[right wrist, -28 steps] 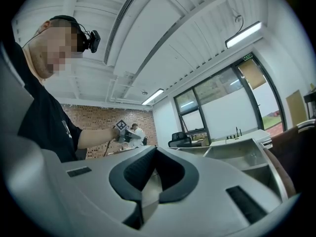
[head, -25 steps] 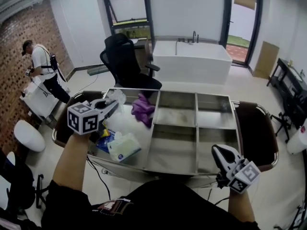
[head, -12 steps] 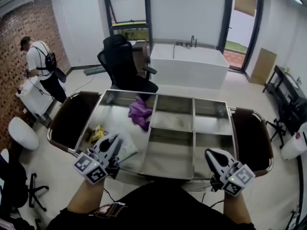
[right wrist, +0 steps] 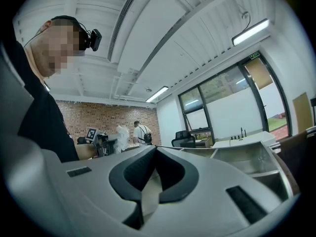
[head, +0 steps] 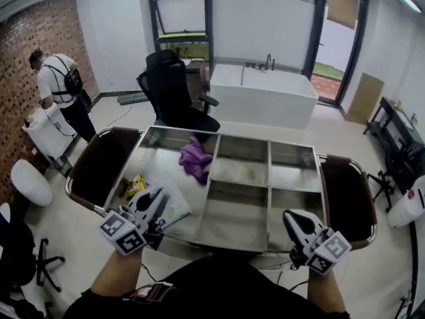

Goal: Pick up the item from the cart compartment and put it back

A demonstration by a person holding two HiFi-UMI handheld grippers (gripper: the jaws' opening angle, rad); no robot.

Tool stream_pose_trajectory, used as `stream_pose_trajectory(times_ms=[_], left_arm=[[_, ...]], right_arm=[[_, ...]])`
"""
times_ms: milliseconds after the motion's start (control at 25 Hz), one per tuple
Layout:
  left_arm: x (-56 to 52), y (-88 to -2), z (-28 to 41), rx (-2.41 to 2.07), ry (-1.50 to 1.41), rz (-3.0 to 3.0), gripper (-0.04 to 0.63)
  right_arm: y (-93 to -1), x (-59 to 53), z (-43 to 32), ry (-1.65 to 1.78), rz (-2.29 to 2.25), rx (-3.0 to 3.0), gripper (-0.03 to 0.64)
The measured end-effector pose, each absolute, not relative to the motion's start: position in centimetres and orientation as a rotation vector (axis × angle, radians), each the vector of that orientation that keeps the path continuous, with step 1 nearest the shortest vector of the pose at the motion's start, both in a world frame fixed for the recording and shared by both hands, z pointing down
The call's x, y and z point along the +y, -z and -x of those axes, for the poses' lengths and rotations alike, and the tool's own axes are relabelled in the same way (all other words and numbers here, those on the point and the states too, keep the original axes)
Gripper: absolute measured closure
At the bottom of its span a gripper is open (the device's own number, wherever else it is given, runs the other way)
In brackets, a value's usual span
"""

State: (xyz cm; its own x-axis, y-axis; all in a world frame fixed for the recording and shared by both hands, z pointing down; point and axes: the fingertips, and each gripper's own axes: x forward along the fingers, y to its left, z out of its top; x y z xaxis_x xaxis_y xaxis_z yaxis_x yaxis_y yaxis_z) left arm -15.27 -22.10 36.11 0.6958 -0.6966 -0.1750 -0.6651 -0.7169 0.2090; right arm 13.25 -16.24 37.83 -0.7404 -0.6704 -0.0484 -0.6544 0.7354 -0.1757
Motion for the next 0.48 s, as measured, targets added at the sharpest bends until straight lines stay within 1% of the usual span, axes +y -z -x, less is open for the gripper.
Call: stream_pose_trajectory(times_ms=[120,240,480], left_arm=[[-22.1,-36.4,15.0,-1.117,0.345,-2.776,0.595],[-22.5,-36.5,14.5,-1.105,0.309,-2.786,0.595],[-27.4,-34.7,11.5,-1.058,0.082,-2.879,0.595]], right_arm=[[-39.2,-16.4,-14.2,0.215,1.138,2.854,0.620],[-38.6,-16.6,-14.4,0.192,1.151,2.838,0.620],[-38.0,-17.1,-15.7,0.134,1.210,2.837,0.620]])
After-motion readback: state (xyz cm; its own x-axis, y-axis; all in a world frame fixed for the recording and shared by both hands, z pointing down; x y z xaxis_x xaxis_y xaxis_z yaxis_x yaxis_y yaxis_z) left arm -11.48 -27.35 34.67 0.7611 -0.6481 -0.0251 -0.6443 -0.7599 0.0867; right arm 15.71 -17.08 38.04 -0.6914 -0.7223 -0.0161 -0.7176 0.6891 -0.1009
